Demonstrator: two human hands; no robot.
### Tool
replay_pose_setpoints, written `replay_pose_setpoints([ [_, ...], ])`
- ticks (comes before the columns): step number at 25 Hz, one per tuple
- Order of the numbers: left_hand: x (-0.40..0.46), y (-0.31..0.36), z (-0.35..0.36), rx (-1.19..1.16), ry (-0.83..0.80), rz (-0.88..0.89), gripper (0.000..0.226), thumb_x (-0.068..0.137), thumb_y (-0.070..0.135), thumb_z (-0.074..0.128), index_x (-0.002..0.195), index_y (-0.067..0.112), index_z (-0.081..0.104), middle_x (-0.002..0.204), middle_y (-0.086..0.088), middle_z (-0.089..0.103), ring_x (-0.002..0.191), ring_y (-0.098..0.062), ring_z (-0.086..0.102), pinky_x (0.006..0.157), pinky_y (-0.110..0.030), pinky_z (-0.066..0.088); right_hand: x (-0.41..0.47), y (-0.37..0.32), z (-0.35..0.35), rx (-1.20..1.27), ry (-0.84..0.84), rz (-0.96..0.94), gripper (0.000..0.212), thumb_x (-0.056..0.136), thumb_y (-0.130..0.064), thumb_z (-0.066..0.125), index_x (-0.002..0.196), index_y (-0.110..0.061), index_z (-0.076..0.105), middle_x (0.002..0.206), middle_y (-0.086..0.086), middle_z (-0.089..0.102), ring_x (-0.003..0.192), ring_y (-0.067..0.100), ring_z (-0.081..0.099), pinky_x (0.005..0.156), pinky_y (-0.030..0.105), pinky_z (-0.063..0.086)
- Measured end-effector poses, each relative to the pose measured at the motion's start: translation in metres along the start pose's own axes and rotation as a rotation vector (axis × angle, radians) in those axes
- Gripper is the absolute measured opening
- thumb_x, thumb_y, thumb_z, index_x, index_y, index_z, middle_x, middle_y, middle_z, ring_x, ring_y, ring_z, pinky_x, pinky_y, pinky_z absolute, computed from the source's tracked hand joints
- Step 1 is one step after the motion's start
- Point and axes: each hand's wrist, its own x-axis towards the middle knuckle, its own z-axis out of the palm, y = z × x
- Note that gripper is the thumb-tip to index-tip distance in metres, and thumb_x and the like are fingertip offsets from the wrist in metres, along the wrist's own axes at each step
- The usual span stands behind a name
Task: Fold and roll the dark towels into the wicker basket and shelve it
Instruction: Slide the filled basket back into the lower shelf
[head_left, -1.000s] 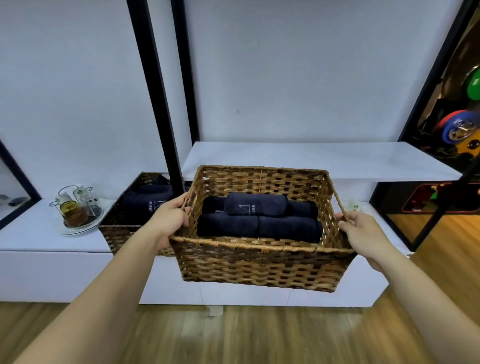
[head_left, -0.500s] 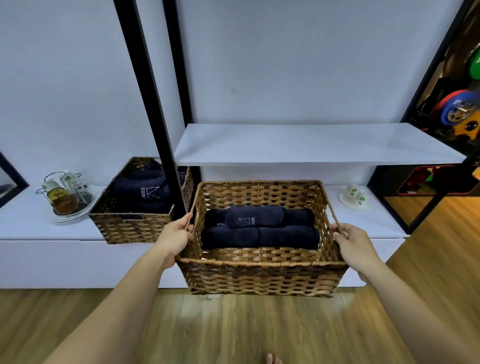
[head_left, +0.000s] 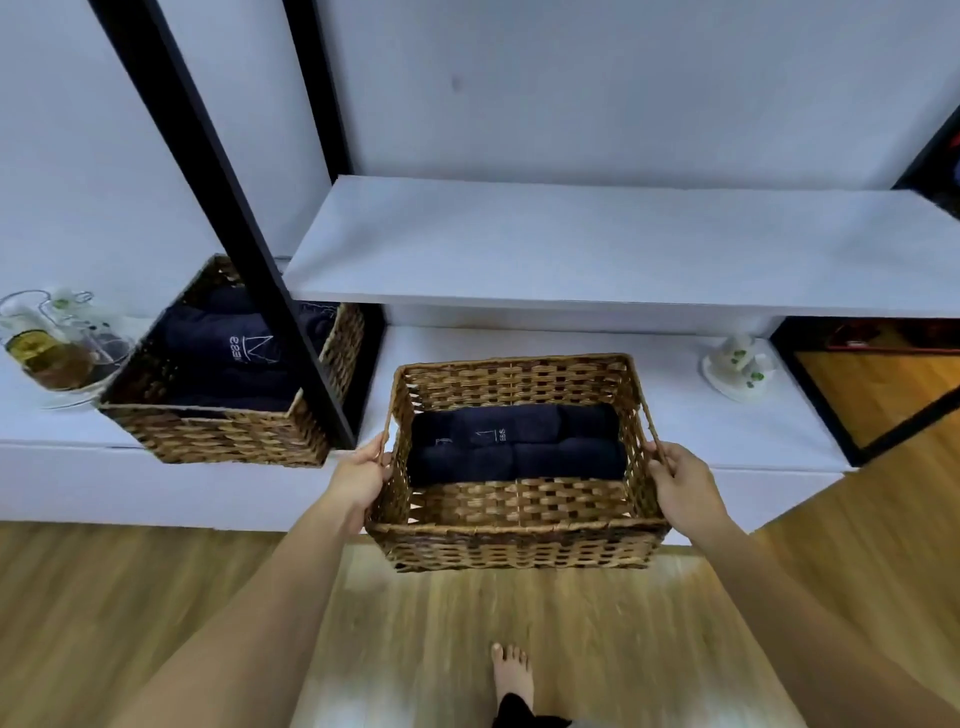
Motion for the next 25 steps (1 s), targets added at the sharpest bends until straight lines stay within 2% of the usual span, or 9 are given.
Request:
replay_pose_setpoints([
  [2,0.023,-0.001,0.012,-0.034,0.039,-0.021,0.054,0.104,-0.003,0.043,0.143,0.031,0.055,0.123,-0.003,0.069,0.09,-0.018,0.068,0.058,-0.026,0.057,0.025,0.005,0.006,-0.028,-0.014,0.014,0.027,0.105,-0.012,0.043,0.126,-0.018,0.059,0.11,0.002,0.067,0.103,0.024,0.062,0.09,0.036,0.048],
  [4,0.044,-0.002,0.02,-0.053,0.038,-0.061,0.052,0.105,0.0,0.041,0.144,0.034,0.054,0.129,-0.001,0.068,0.099,-0.02,0.069,0.068,-0.03,0.059,0.048,0.008,0.014,-0.067,-0.039,0.014,0.029,0.105,-0.012,0.042,0.129,-0.015,0.058,0.111,0.002,0.065,0.104,0.023,0.06,0.093,0.036,0.048],
  [7,0.069,-0.001,0.026,-0.076,0.049,-0.084,0.05,0.107,0.003,0.038,0.144,0.033,0.055,0.125,0.001,0.07,0.104,-0.02,0.07,0.083,-0.034,0.059,0.076,0.011,0.027,-0.086,-0.052,0.027,0.03,0.105,-0.014,0.042,0.131,-0.015,0.057,0.114,0.003,0.065,0.108,0.024,0.06,0.097,0.04,0.049],
  [9,0.077,0.006,0.028,-0.053,0.063,-0.067,0.05,0.106,0.001,0.039,0.141,0.032,0.058,0.127,0.001,0.069,0.1,-0.017,0.069,0.077,-0.03,0.058,0.088,0.013,0.035,-0.091,-0.062,0.05,0.031,0.105,-0.016,0.041,0.132,-0.017,0.055,0.116,0.003,0.064,0.107,0.024,0.061,0.097,0.043,0.051],
  [13,0.098,0.029,0.03,0.036,0.083,-0.003,0.045,0.107,0.007,0.042,0.143,0.03,0.055,0.13,0.004,0.065,0.091,-0.004,0.062,0.067,-0.018,0.049,0.113,0.008,0.054,-0.075,-0.066,0.081,0.03,0.107,-0.018,0.039,0.132,-0.017,0.054,0.115,0.001,0.061,0.103,0.021,0.058,0.085,0.033,0.048],
  [16,0.115,0.038,0.028,0.03,0.114,0.017,0.04,0.108,0.011,0.04,0.141,0.027,0.057,0.128,0.003,0.066,0.099,-0.007,0.063,0.075,-0.021,0.05,0.128,0.001,0.067,-0.056,-0.055,0.092,0.03,0.107,-0.019,0.038,0.133,-0.017,0.052,0.119,0.002,0.061,0.103,0.022,0.059,0.084,0.035,0.05],
  [19,0.126,0.037,0.031,0.052,0.155,0.016,0.044,0.107,0.004,0.039,0.142,0.023,0.057,0.128,0.003,0.064,0.119,-0.017,0.06,0.102,-0.034,0.05,0.137,-0.002,0.078,-0.04,-0.031,0.123,0.028,0.108,-0.021,0.037,0.133,-0.019,0.05,0.121,0.004,0.063,0.104,0.025,0.063,0.087,0.043,0.056],
  [21,0.133,0.041,0.032,0.102,0.177,0.016,0.051,0.104,-0.003,0.037,0.144,0.023,0.056,0.132,0.004,0.063,0.125,-0.02,0.057,0.11,-0.039,0.046,0.14,-0.003,0.082,-0.054,-0.019,0.134,0.028,0.108,-0.021,0.037,0.133,-0.019,0.049,0.117,0.003,0.062,0.094,0.021,0.063,0.075,0.036,0.054],
  [25,0.14,0.047,0.031,0.107,0.177,0.016,0.048,0.106,-0.001,0.036,0.145,0.021,0.054,0.136,0.001,0.062,0.127,-0.02,0.055,0.112,-0.042,0.044,0.142,-0.004,0.084,-0.073,-0.025,0.146,0.028,0.109,-0.02,0.035,0.134,-0.016,0.046,0.11,0.003,0.058,0.078,0.008,0.056,0.057,0.024,0.041],
])
